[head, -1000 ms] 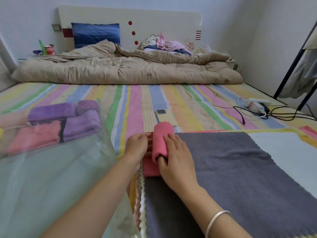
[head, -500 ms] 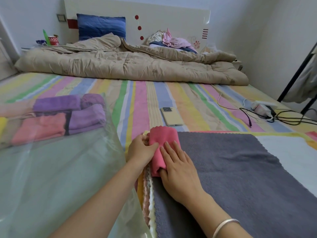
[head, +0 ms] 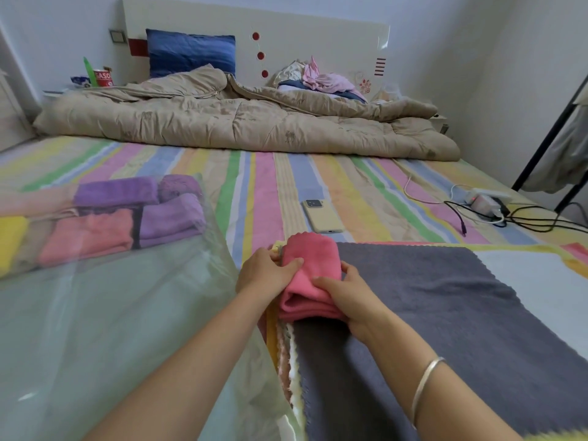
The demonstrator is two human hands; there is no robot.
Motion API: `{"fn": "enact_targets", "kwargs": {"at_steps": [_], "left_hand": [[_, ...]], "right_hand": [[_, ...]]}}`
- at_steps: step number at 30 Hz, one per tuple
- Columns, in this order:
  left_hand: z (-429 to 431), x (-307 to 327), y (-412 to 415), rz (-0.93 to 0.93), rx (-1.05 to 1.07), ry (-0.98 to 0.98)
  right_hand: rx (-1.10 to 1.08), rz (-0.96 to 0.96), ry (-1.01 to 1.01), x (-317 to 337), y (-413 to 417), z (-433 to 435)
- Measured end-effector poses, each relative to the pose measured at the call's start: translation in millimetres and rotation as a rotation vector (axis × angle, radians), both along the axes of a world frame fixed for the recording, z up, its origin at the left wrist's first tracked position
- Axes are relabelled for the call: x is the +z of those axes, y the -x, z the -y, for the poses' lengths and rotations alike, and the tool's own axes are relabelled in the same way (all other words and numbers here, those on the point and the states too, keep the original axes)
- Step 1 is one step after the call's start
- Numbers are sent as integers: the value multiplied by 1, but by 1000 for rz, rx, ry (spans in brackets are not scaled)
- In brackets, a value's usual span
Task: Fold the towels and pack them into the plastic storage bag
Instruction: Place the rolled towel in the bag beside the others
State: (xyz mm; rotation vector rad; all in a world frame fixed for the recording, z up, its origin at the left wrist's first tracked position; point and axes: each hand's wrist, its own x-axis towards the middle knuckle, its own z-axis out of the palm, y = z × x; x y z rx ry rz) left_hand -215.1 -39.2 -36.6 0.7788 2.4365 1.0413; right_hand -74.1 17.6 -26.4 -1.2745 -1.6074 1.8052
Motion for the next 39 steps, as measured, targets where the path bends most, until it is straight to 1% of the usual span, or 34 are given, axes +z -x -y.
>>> {"fn": "enact_targets", "kwargs": {"at_steps": [2,3,4,6,7,8,9,10,13,15,17,18,21,22,24,27,29,30,31,32,33,35,36,37,39], "left_hand": [[19,12,-1,75,19,-40],[30,20,-2,169,11,-95],[43,30,-5,321,-9,-144],[70,47,-9,670,-85,-149],[84,54,-10,801,-126,-146],[98,59,-10,867,-147,-160],[112,62,-7,873,-138,-194],[125,63,-4,824,-106,-229],[173,58,7,591,22,-309],[203,48,16,491,67,-287],[232,35,22,483,104,-253],[244,29,23,521,123,-252],[277,20,20,690,160,-278],[285,17,19,716,169,-284],[295,14,20,723,183,-297],[305,15,24,761,217,-337],[310,16,24,784,210,-333],[313,16,23,786,195,-324],[316,16,21,787,182,-315],[319,15,19,791,174,-314],[322,15,17,794,172,-315],[327,14,14,802,170,-323],[329,14,13,804,159,-328],[330,16,12,805,145,-339],[331,20,11,811,110,-365]], "right_hand": [[6,-109,32,4,-8,17],[13,-180,56,8,-13,26],[36,-253,81,14,-17,37],[106,-358,118,27,-21,61],[147,-386,124,31,-20,72],[186,-401,118,36,-19,83],[219,-402,110,41,-16,95],[248,-380,95,43,-13,105],[334,-250,29,38,6,135],[364,-131,-58,27,20,157],[415,-63,-203,19,31,182],[456,-40,-337,14,36,194],[554,103,-907,-2,49,221],[580,142,-1011,-5,52,229],[629,185,-1157,-8,56,241],[710,272,-1438,-12,56,254],[742,352,-1512,-13,52,259],[754,360,-1547,-15,51,261],[784,361,-1548,-17,51,262],[808,336,-1495,-17,50,262],[838,318,-1350,-14,49,261],[850,300,-930,2,47,259],[833,289,-769,9,47,259],[812,286,-693,12,49,261],[805,335,-704,14,51,265]]}}
